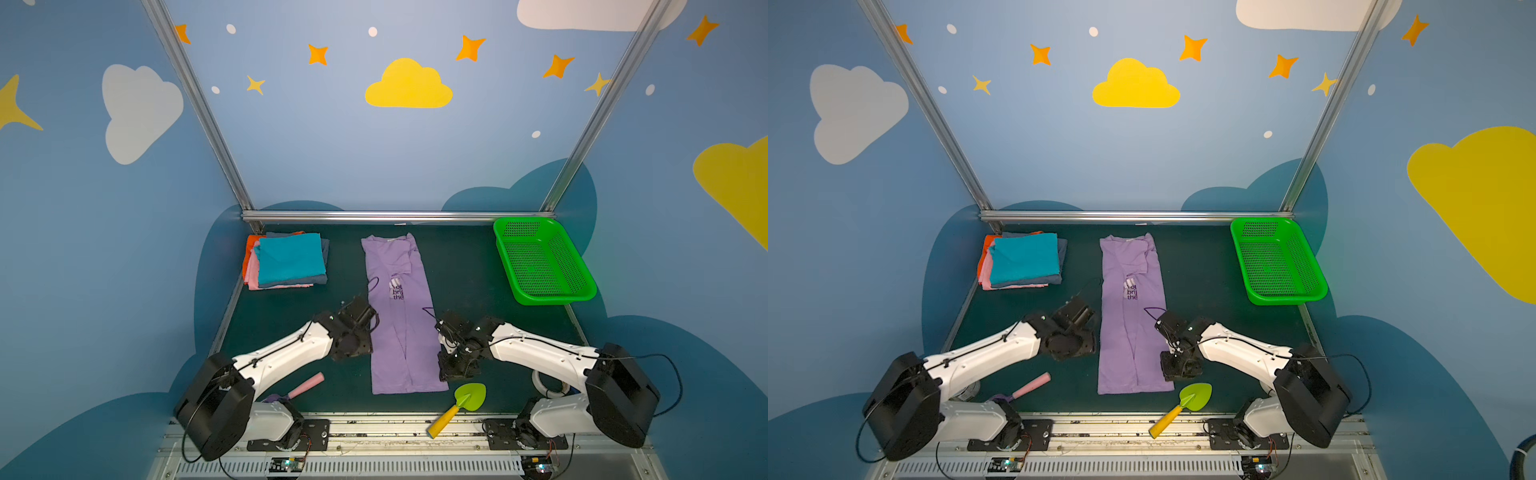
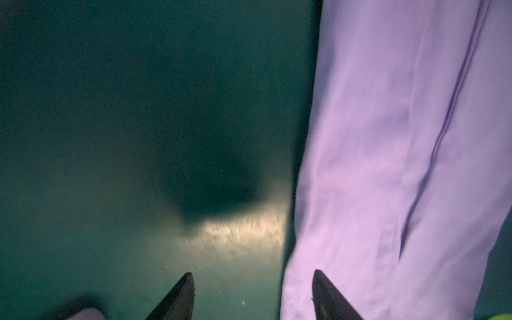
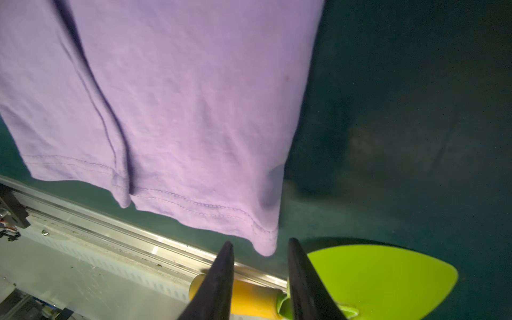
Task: Fold and stack the t-shirts
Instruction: 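Bring the left gripper to the near hem end beside the right gripper, then lift the near hem with both grippers and fold it toward the collar end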
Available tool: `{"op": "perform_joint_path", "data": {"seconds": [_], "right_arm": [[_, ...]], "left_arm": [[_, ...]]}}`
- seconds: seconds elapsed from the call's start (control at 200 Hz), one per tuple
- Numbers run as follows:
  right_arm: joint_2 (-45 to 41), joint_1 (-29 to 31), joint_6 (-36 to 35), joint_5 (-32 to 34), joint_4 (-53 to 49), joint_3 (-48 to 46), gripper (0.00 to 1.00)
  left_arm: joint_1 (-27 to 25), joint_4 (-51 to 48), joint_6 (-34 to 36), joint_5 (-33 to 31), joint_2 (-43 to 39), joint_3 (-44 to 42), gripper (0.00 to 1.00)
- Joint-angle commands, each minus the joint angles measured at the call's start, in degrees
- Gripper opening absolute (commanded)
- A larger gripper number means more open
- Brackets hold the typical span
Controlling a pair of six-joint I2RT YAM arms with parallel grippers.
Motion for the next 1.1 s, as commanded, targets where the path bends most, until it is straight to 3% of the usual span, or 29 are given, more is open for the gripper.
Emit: {"op": "perform_joint_path", "data": {"seconds": [0.0,0.285,0.401,0.616,0.701,0.931,1.006,1.097], "right_arm": [[-0.95,-0.27,2.32,-1.43,2.01,-1.93,0.37],[2.08,0.05,4.53,-3.97,7.8,-6.73,0.35],[2.11,0.18,4.97,-4.42,9.06,-7.01,0.35],[3.19,0.16,4.38,-3.99,9.0,-6.08,0.32],[3.78,0.14,4.37,-4.12,9.12,-6.03,0.31],[5.14,0.1,4.46,-4.6,9.78,-5.91,0.23],[5.04,-0.12,4.39,-5.23,9.7,-5.52,0.13],[3.84,-1.21,3.14,-5.79,8.21,-3.13,0.03]], "left_arm": [[-4.27,3.76,-7.07,2.37,-2.03,-3.09,0.71],[-10.63,5.55,-10.58,5.47,3.13,-5.46,0.66],[-11.15,5.37,-12.12,7.37,1.92,-8.2,0.57],[-11.61,10.68,-15.84,9.44,0.58,-13.19,0.56],[-12.24,12.41,-16.03,10.19,2.71,-12.44,0.48],[-14.72,10.69,-14.57,13.33,9.43,-7.68,0.11],[-14.88,7.59,-13.77,12.69,9.01,-6.25,0.05],[-14.36,1.41,-13.43,8.89,7.79,-4.04,0.04]]}}
